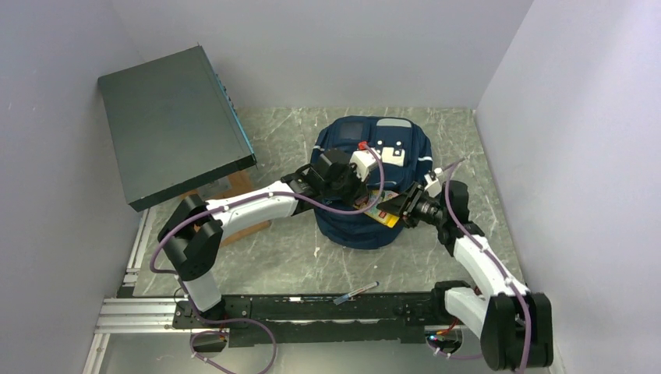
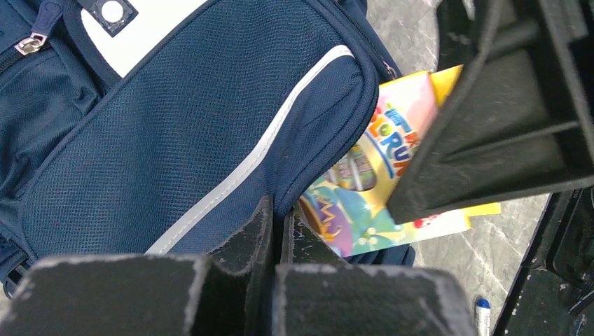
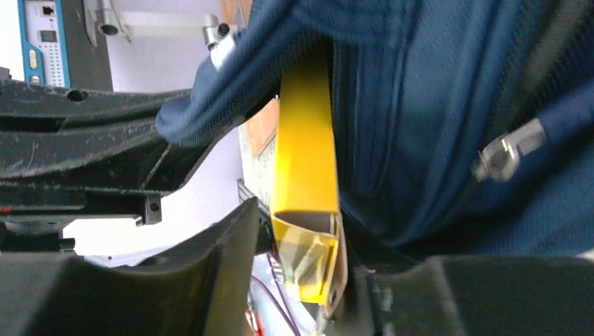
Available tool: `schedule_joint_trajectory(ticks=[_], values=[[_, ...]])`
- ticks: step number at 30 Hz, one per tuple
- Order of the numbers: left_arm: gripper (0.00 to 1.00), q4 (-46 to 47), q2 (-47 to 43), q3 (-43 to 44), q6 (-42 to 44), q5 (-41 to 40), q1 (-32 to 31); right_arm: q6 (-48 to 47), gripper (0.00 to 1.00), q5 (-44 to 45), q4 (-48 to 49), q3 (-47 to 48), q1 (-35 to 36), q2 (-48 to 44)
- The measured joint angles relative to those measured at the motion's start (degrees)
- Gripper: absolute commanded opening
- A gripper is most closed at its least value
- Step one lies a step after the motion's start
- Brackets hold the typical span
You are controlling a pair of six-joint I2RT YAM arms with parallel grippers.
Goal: Pack the student bag
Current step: Place the stationery in the student bag.
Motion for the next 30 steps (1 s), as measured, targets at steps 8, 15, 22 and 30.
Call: schedule_joint_trajectory(ticks=[8,15,22,30], values=[[0.0,0.0,0.0,0.0,-0.1,0.3,0.0,-10.7,0.79,-0.3,-7.4,8.9,-0.4,4.4],[0.0,0.0,0.0,0.0,-1.0,0.4,0.1,-13.5,0.71,1.7,-11.6,7.2,-1.4,-3.5],[0.0,-0.2,0.0,0.0,-1.2,0.6,0.1,-15.0,0.72,4.2,-18.5,4.8,-1.4,-10.2],[0.0,-0.2,0.0,0.0,-1.2,0.7,0.1,-11.7,0.35,2.9,-16.5,-3.8,-0.8,-15.7]])
